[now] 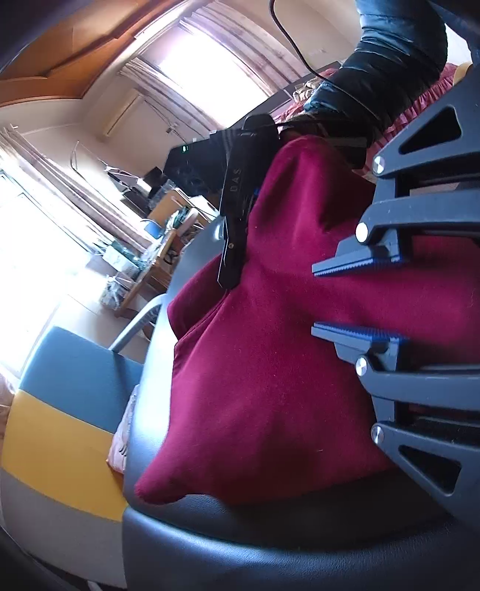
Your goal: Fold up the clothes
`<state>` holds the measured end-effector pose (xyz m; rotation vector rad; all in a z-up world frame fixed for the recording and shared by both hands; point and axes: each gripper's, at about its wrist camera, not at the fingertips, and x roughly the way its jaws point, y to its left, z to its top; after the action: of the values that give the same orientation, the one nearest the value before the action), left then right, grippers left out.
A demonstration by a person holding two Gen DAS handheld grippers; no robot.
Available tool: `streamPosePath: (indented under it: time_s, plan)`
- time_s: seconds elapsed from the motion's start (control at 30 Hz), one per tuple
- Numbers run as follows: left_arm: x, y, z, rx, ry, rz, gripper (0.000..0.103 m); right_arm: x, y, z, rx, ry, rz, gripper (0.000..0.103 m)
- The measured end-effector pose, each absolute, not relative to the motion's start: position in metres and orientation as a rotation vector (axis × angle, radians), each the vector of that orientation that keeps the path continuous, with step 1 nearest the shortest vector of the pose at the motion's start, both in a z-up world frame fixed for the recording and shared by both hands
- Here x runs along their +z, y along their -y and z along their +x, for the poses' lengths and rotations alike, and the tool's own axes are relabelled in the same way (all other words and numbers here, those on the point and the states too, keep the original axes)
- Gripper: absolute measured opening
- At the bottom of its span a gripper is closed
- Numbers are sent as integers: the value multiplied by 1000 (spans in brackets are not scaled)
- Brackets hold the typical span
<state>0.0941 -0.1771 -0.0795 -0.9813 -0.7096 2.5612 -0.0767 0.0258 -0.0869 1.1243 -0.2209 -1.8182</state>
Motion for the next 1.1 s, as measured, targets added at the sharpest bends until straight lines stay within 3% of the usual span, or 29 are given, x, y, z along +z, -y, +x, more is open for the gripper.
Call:
streamPosePath:
  time_s: [0.27,0.53,0.57,0.6,0.63,0.67,0.73,0.93,1.03,1.1]
  plan:
    - [-69,162,108,2468,670,-915,28,-15,-49,-34,-1887,186,827,19]
    - [-99,135,103,2400,531,-1108,28,-103,-96,-37,-1971,326,1023,19]
    - [-98,133,102,2402,522,-1115,28,-111,-99,-38,-1977,336,1038,21]
    - [-97,131,101,2407,515,-1123,28,-119,-104,-40,-1983,355,1057,29]
    - [-95,130,101,2416,512,-1127,28,-121,-109,-42,-1995,372,1062,44]
    - [-91,129,102,2435,510,-1121,28,-123,-113,-44,-2007,390,1068,51]
    - [-82,130,104,2477,491,-1099,28,-120,-120,-46,-2030,406,1063,55]
    - [-69,144,108,2575,554,-1045,28,-51,-116,-13,-2050,238,853,55]
    - [-63,157,107,2608,620,-1011,29,-25,-84,22,-1944,34,761,54]
    - [-65,160,105,2604,643,-1016,29,-22,-56,44,-1861,-118,752,48]
